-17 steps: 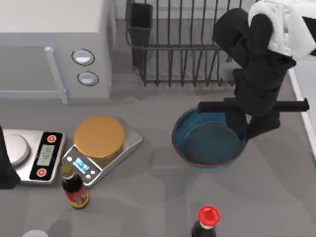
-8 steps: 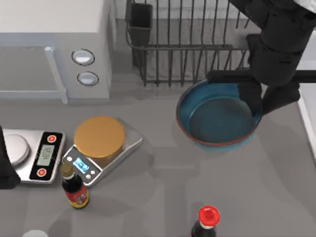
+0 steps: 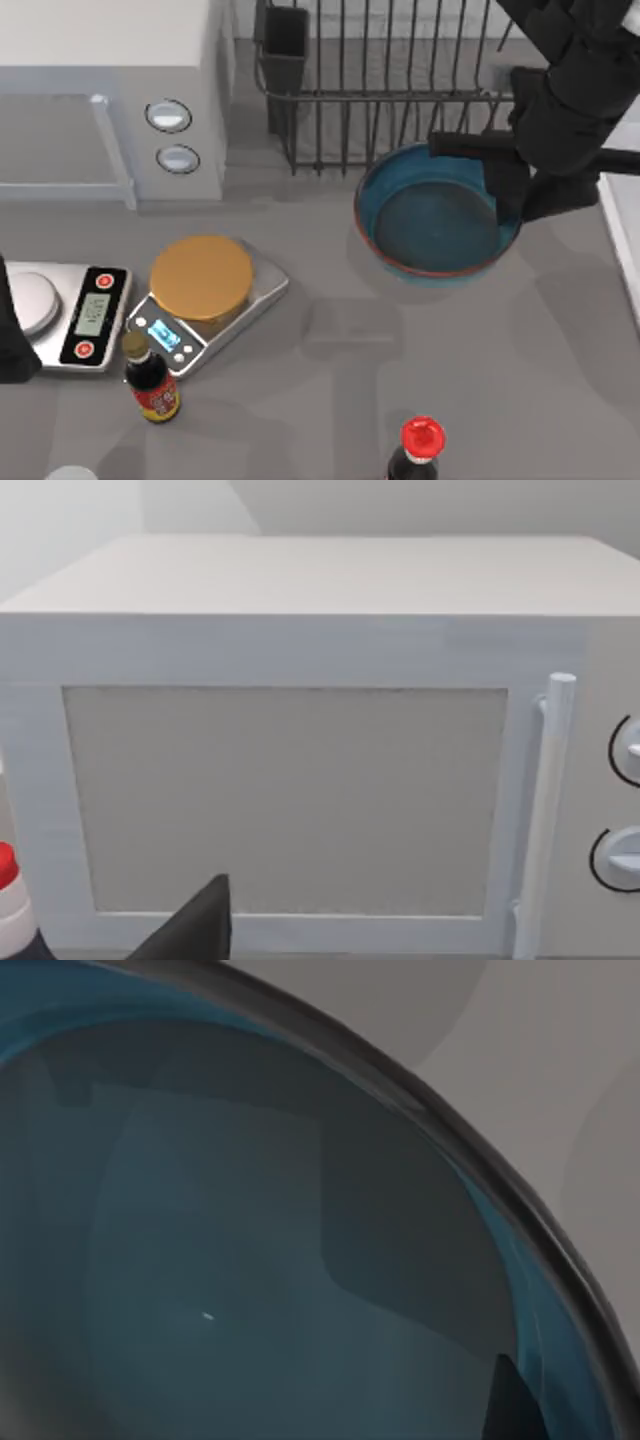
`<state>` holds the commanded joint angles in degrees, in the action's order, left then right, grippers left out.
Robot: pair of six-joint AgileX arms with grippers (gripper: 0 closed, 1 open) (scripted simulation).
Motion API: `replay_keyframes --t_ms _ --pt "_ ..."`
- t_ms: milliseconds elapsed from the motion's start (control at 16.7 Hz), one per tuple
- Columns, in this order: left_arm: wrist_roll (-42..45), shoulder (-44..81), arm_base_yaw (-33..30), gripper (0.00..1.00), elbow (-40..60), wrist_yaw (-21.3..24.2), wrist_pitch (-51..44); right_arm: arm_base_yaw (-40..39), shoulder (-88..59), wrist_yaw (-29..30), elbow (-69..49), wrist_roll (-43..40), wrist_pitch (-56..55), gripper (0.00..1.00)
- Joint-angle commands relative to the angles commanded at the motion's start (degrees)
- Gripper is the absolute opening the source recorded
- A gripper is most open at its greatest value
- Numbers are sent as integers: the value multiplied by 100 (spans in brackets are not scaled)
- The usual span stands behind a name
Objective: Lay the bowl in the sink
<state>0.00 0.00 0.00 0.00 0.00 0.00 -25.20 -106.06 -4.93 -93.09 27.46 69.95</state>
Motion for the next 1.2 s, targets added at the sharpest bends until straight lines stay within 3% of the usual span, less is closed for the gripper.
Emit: replay_keyframes --t_ms 240,840,1200 --pt "0 0 0 100 0 0 0 717 259 -606 1138 -357 -2029 0" --pt "0 0 0 100 0 0 0 3440 1022 -1928 4536 -1722 -8688 0" --pt "0 0 0 100 0 0 0 4914 1677 -2297 5627 -2410 -11219 0"
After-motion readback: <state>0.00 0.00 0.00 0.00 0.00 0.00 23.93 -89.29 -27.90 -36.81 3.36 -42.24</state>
